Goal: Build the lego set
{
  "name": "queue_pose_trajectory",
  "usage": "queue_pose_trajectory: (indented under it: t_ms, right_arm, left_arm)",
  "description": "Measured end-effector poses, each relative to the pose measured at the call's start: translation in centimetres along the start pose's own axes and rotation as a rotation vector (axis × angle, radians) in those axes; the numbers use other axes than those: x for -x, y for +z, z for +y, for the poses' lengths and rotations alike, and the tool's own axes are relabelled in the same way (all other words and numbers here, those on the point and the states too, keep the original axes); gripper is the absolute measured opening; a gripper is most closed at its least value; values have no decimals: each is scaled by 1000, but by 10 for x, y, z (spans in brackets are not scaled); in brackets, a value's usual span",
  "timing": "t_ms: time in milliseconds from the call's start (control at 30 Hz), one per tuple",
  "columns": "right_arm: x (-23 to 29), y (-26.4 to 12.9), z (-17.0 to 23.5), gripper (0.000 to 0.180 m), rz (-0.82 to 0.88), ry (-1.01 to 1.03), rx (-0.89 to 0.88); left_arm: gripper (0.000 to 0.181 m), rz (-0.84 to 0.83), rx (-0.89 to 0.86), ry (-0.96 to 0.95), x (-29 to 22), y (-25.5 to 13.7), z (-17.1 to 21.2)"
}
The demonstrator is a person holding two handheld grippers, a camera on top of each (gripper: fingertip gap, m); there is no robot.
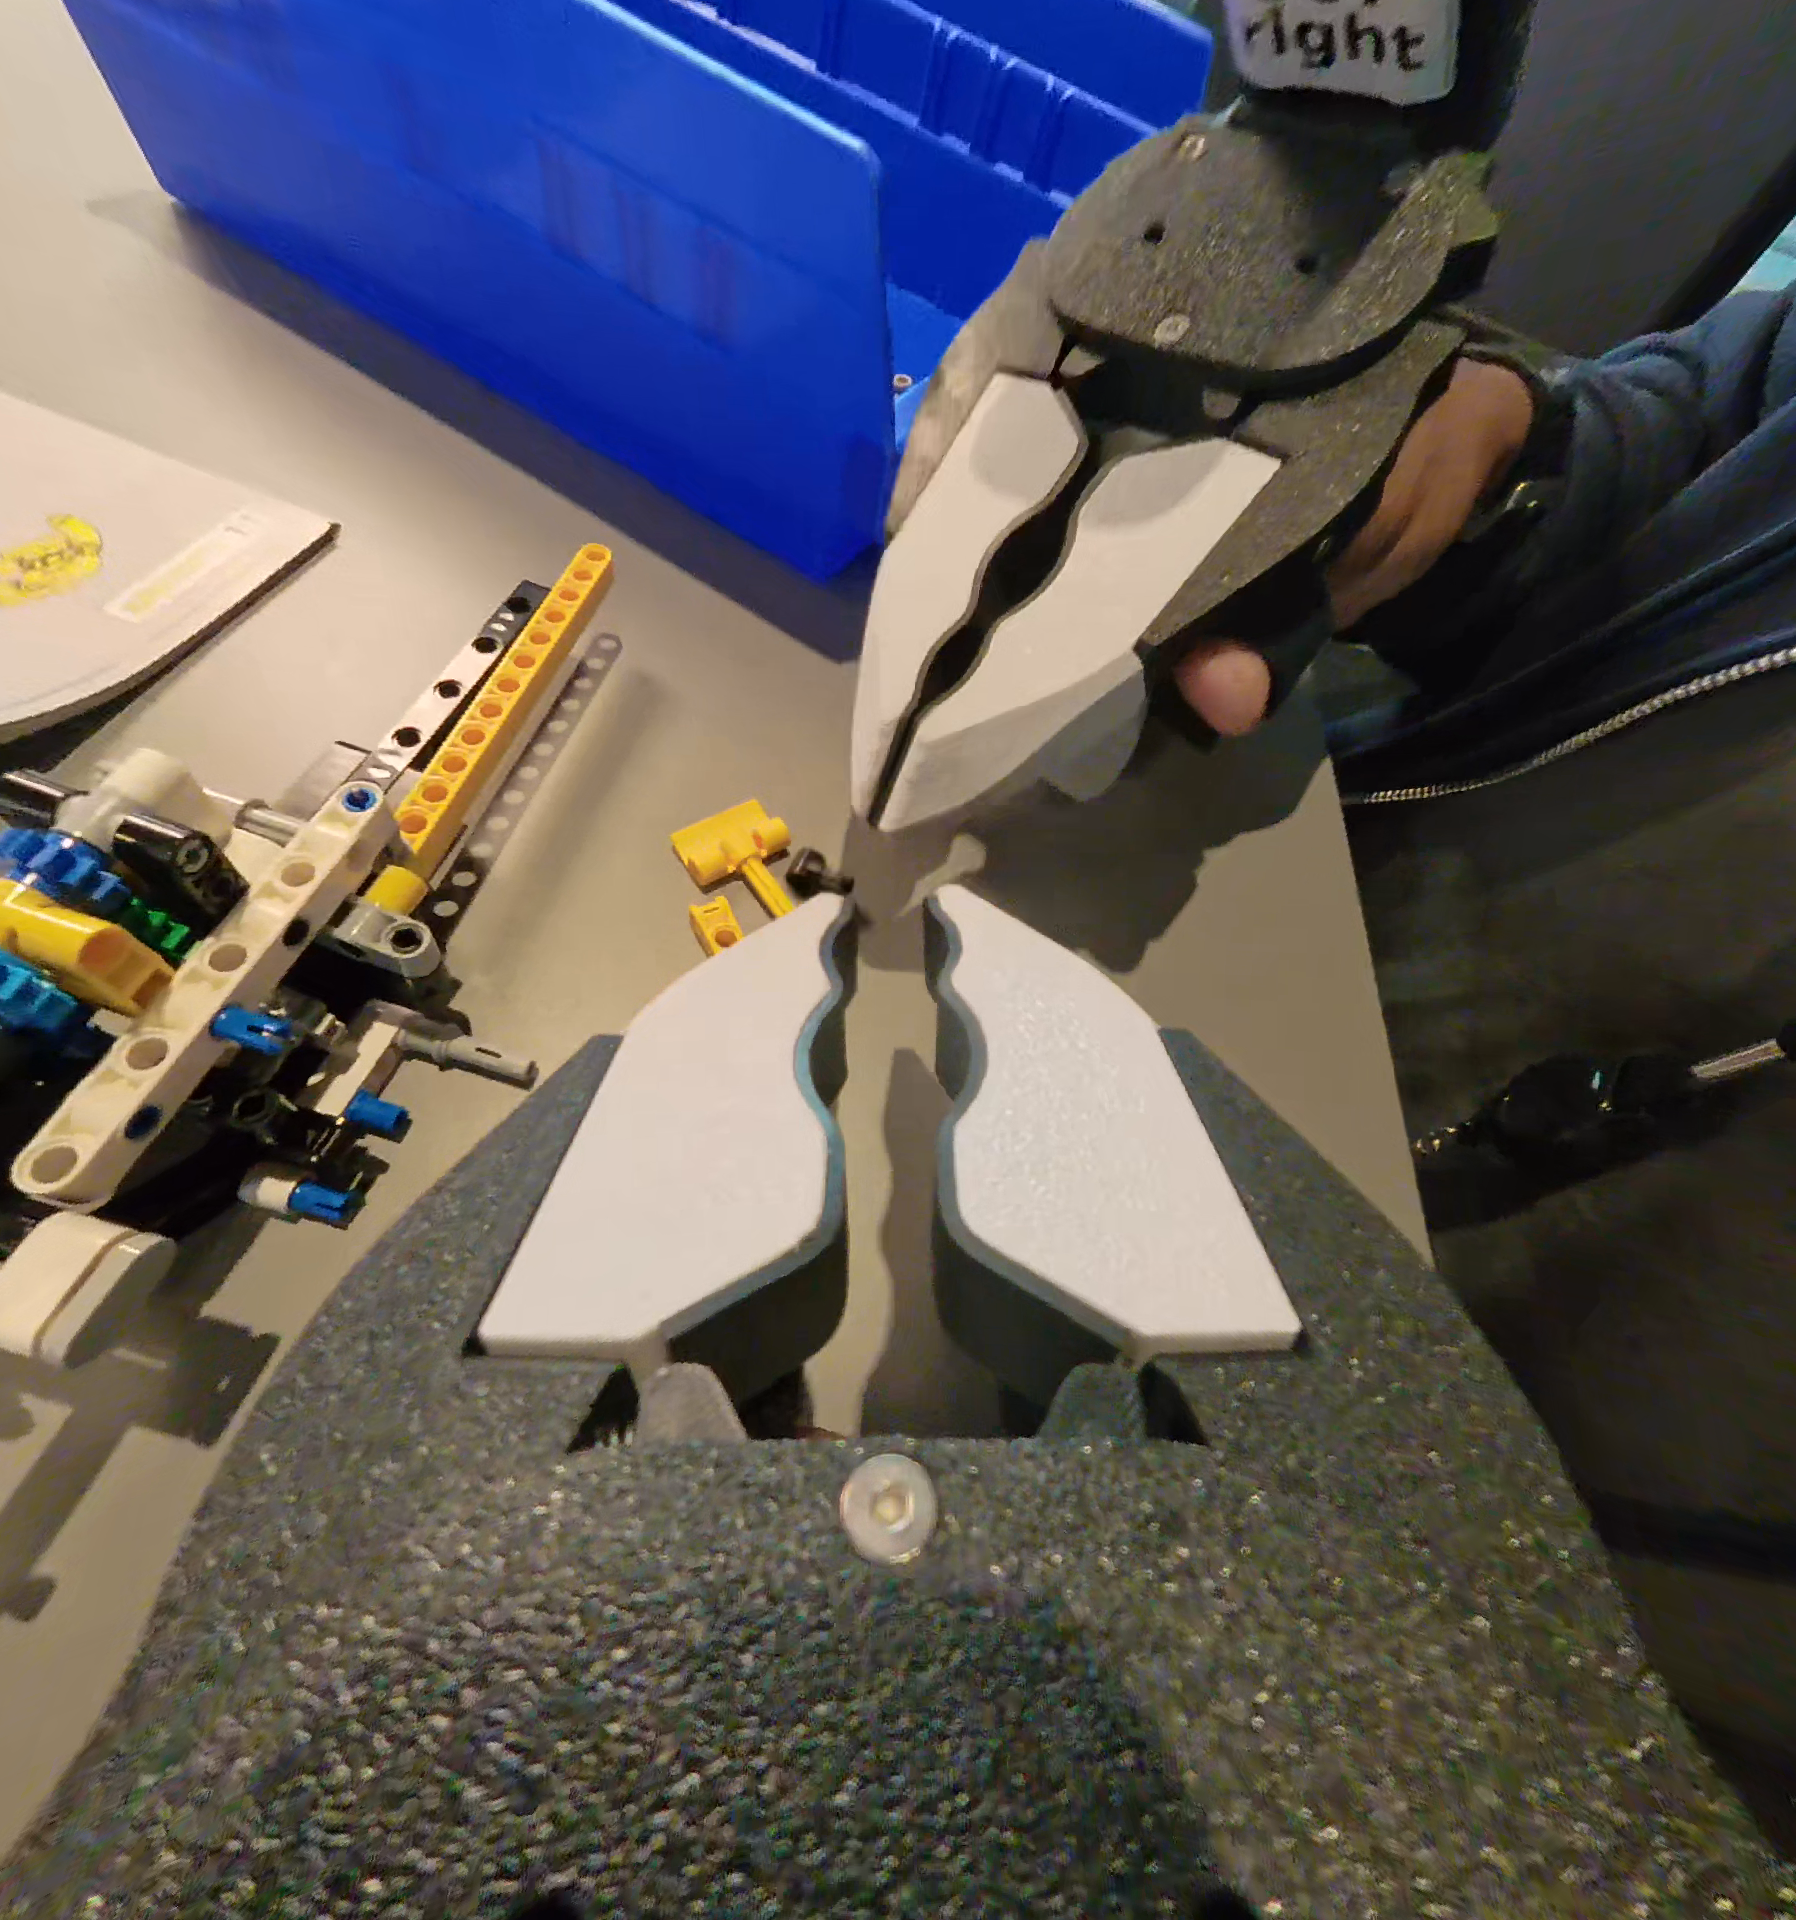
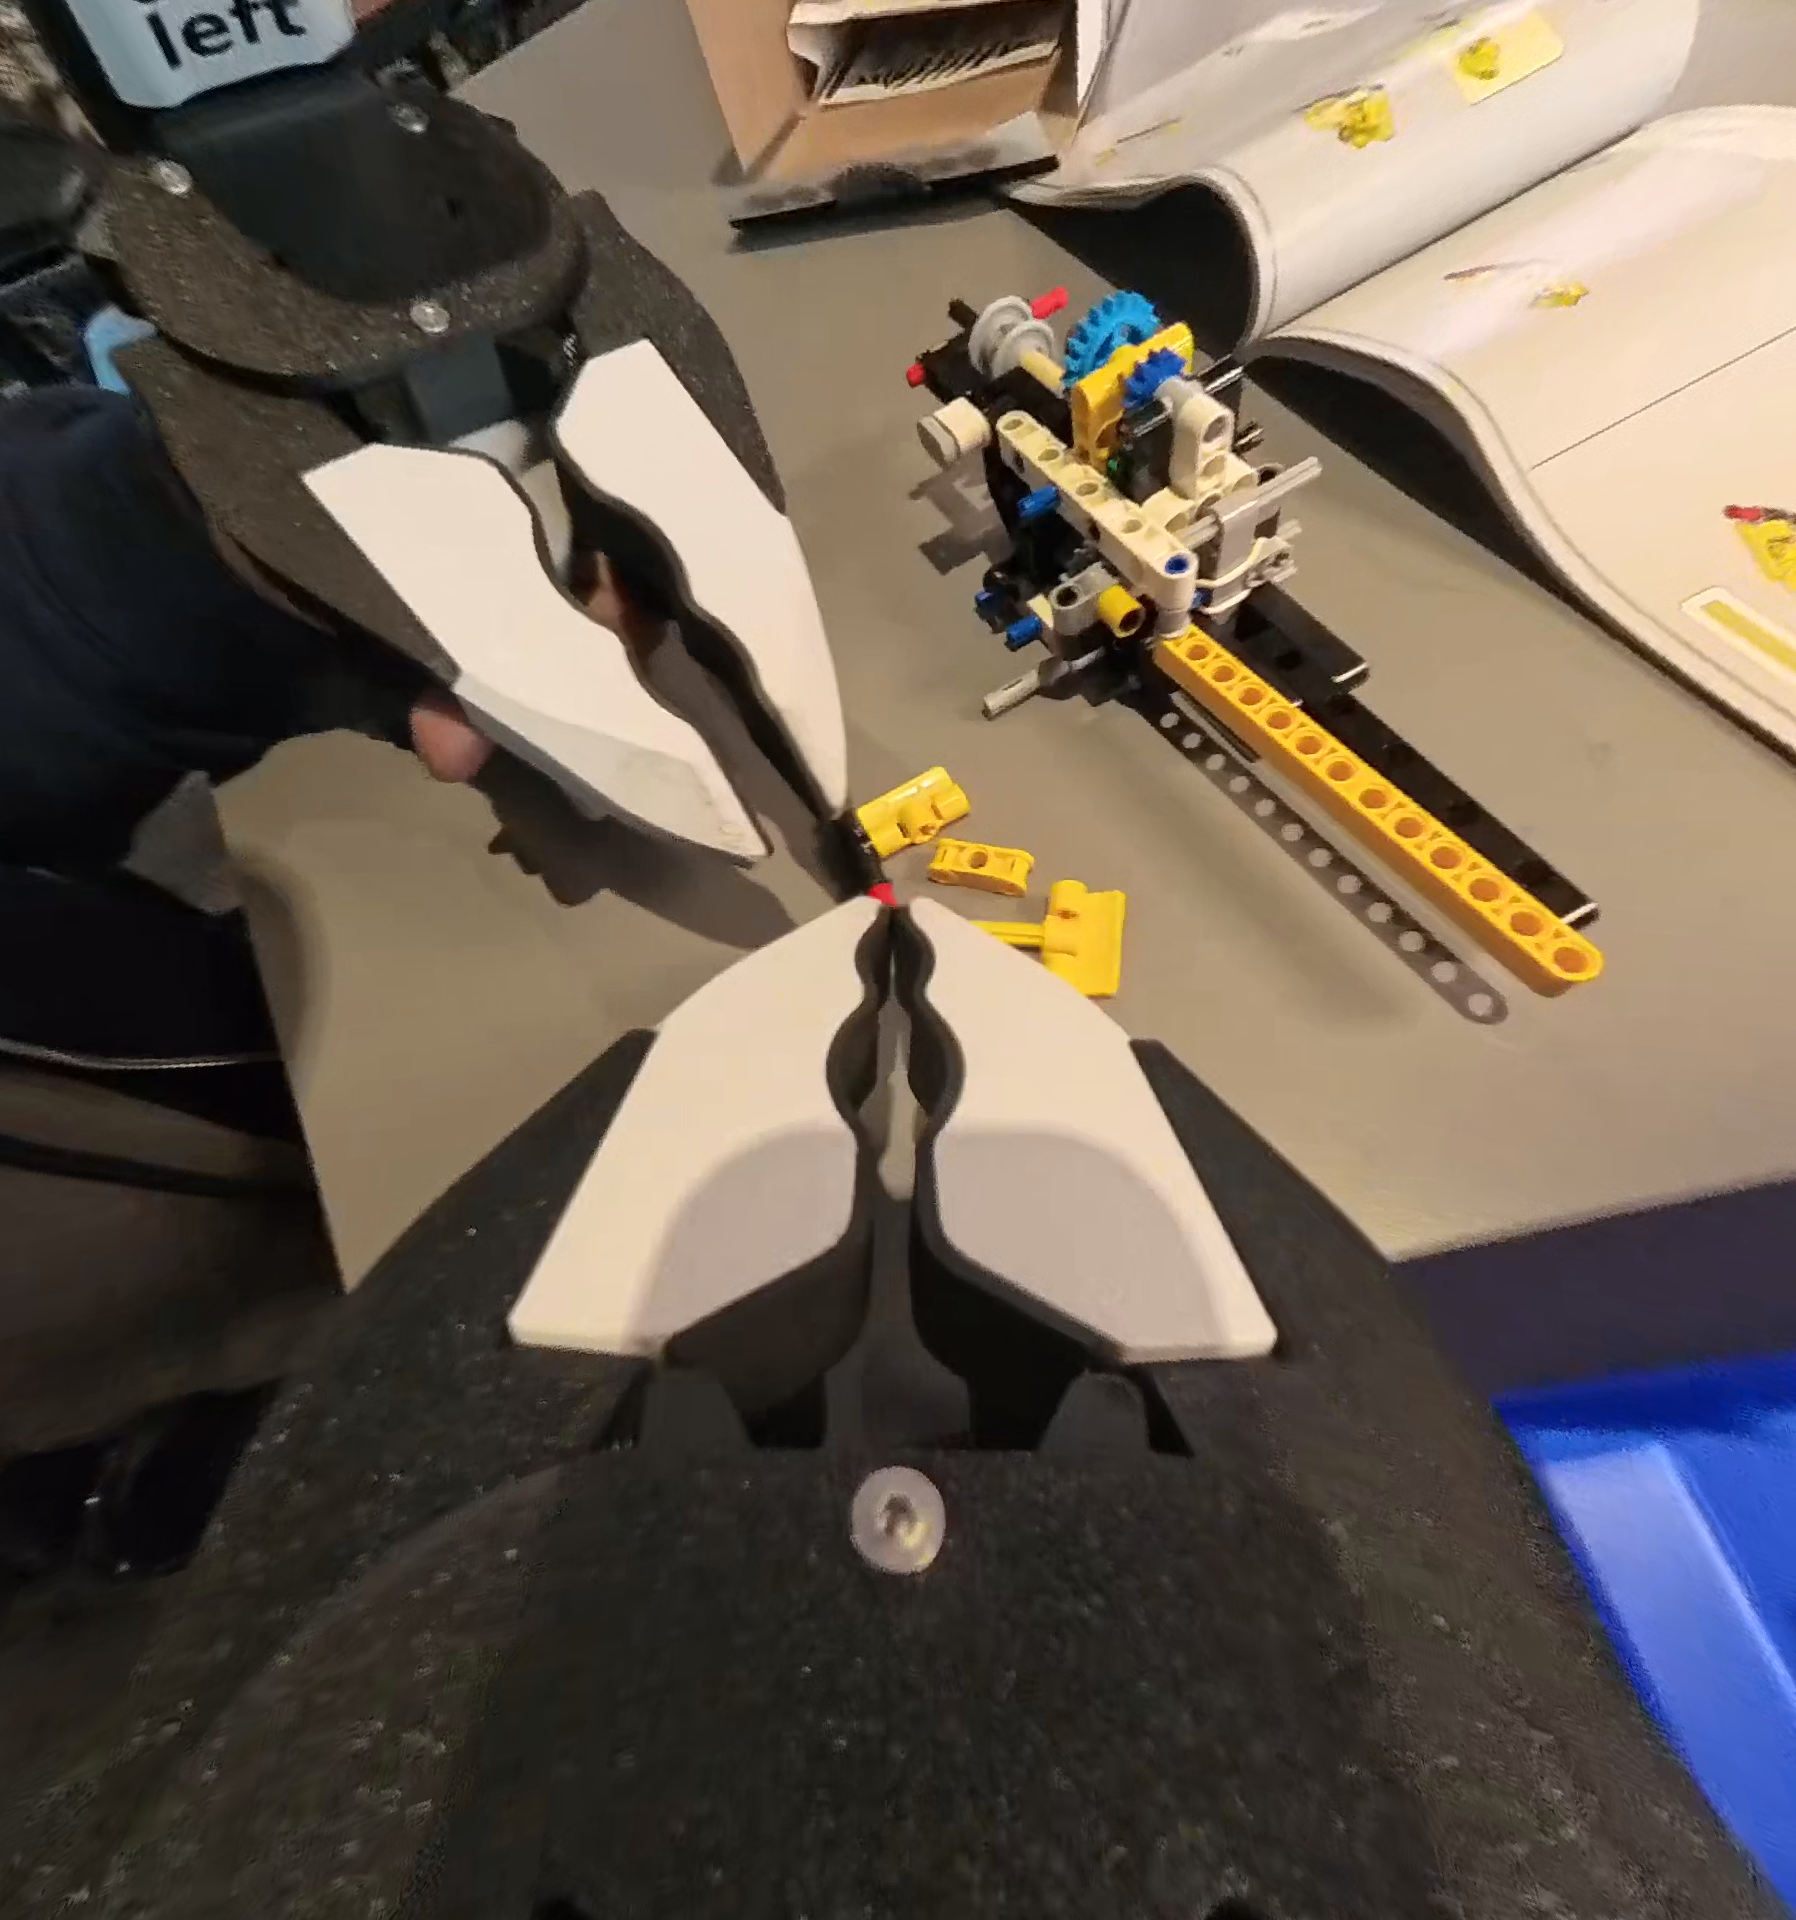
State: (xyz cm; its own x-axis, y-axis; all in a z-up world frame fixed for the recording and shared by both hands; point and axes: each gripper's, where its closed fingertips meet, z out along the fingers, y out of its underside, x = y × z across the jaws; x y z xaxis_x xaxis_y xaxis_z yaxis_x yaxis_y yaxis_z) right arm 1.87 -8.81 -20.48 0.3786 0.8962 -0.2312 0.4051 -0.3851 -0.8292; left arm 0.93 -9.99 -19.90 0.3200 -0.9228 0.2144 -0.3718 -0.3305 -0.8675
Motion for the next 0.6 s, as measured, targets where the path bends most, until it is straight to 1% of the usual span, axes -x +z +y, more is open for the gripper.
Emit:
queue_pose_trajectory:
  t_ms: [133,200,400,600]
  right_arm:
    - [-19,-7,6,0,108,-81,29]
    - [-26,-9,12,0,143,-120,71]
    - [-29,-6,20,0,176,-239,147]
    - [-29,4,18,0,177,-302,172]
  left_arm:
    - [12,-12,7,0,2,-1,2]
    - [12,-23,19,-13,5,-2,4]
    - [13,-28,39,-34,8,-2,7]
    - [13,-27,54,-38,7,-3,9]
